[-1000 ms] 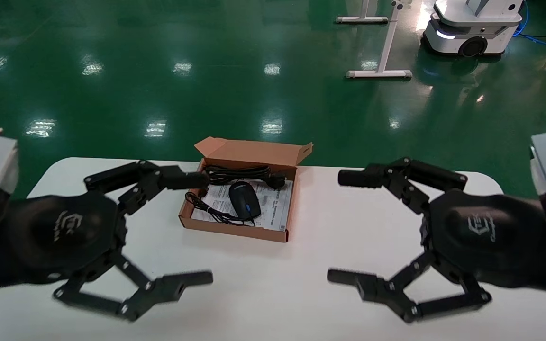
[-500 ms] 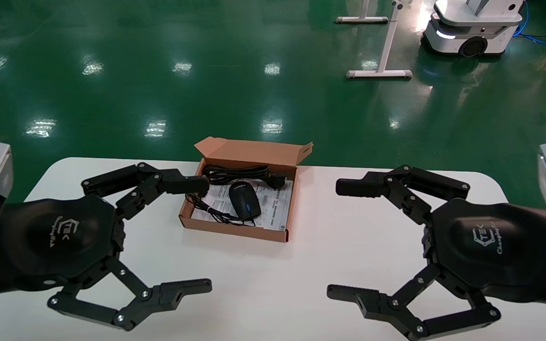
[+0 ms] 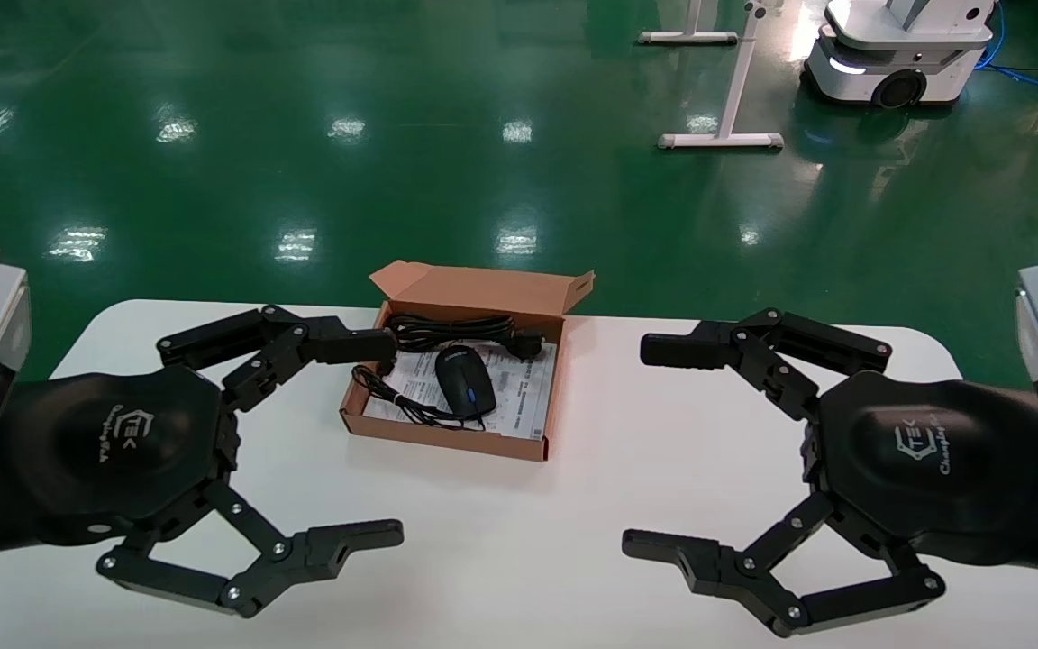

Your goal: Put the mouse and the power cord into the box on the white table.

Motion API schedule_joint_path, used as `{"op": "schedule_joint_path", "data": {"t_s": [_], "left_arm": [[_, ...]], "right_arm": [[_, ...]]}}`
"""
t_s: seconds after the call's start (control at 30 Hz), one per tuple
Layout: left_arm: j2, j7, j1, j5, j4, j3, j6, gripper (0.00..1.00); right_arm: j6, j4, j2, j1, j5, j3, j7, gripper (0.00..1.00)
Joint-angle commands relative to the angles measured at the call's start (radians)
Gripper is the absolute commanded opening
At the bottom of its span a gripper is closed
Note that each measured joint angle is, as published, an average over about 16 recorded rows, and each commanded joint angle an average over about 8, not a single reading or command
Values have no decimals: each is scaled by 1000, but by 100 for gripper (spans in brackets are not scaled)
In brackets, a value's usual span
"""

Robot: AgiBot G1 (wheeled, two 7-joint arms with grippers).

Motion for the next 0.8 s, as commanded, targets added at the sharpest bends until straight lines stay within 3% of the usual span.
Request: {"op": "schedule_joint_path", "data": {"t_s": [0.03,0.8], "left_arm": [[0,0,-1,1,1,0,0,100],[2,2,-2,3,5,2,-2,100]], "right_arm": [[0,-1,0,1,0,-1,-1,100],[2,-6,-2,3,-3,-3,-4,100]]}}
